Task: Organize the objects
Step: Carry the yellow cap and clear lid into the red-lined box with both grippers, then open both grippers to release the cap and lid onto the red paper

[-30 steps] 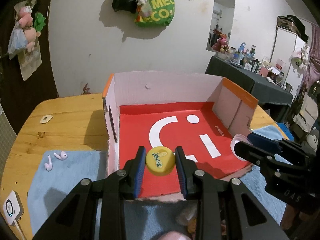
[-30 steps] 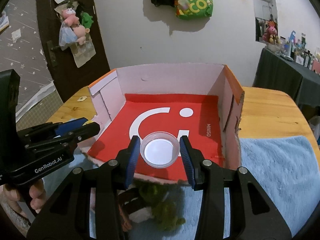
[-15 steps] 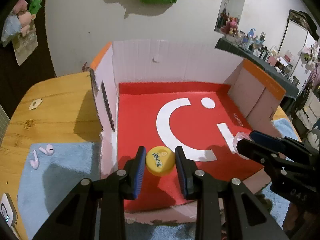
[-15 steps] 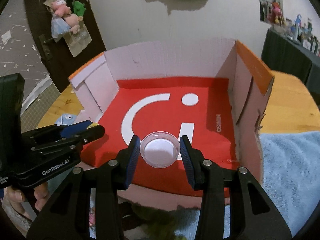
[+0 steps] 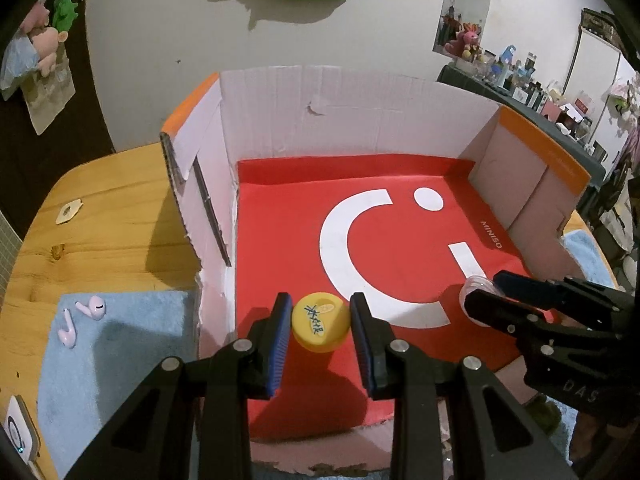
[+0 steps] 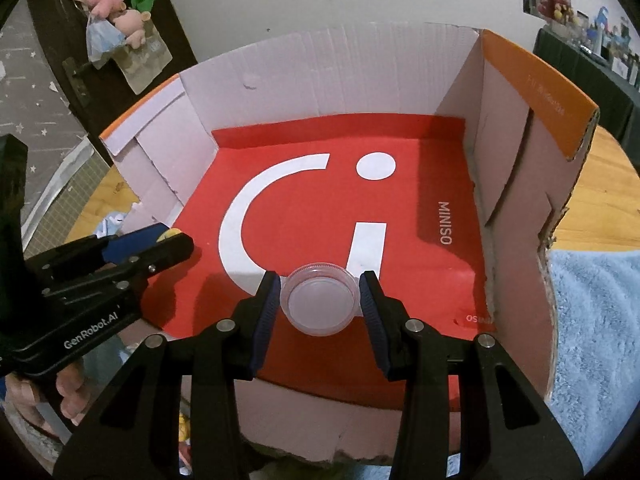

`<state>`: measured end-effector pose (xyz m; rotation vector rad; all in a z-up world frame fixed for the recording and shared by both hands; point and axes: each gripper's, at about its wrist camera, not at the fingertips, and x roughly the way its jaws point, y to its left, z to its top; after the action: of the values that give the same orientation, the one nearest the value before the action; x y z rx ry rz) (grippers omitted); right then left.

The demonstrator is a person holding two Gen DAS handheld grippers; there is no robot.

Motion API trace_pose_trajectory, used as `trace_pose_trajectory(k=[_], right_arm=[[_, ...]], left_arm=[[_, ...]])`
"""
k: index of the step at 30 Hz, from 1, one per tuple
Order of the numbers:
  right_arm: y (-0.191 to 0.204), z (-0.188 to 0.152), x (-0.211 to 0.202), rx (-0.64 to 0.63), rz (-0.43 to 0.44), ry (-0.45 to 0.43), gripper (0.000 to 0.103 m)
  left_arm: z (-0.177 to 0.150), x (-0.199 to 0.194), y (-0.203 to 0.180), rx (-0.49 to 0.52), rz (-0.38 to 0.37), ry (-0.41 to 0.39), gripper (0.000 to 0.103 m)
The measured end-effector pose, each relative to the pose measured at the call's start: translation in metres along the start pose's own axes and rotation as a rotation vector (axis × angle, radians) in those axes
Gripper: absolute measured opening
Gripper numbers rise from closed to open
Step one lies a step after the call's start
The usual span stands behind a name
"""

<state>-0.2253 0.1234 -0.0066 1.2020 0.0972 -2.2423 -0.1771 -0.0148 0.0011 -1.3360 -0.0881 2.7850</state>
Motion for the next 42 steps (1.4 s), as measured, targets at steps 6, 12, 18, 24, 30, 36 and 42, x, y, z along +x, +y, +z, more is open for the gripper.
trace_pose_trajectory(k=[6, 12, 18, 24, 30, 36, 42], right_arm=[[0.000, 0.000, 0.002, -0.009, -0.010, 0.012, 0.039], [0.000, -0.001, 0.002, -0.007, -0.006, 0.014, 0.040], [0.000, -0.002, 0.002, -0.006, -0.004, 0.014, 0.040], [0.000, -0.002, 0.001, -0.001, 0.002, 0.011, 0.040], [0.002, -0.002, -0.001, -0.005, 0.000, 0.003, 0.044], [0.004, -0.002, -0.008, -0.007, -0.003, -0.023, 0.052], [0.003, -0.003, -0.014, -0.008, -0.002, -0.040, 0.055]], left_arm=[[0.001, 0.005, 0.001, 0.003, 0.014, -0.001, 0.031], [0.001, 0.006, 0.001, 0.004, 0.016, -0.004, 0.031], [0.001, 0.005, 0.002, -0.004, 0.011, -0.004, 0.031], [-0.001, 0.004, 0.003, -0.005, 0.015, -0.009, 0.031], [-0.001, 0.004, 0.002, -0.005, 0.018, -0.010, 0.032], [-0.001, 0.001, 0.000, -0.006, 0.022, -0.015, 0.039], [0.000, -0.004, -0.002, -0.004, 0.032, -0.027, 0.044]])
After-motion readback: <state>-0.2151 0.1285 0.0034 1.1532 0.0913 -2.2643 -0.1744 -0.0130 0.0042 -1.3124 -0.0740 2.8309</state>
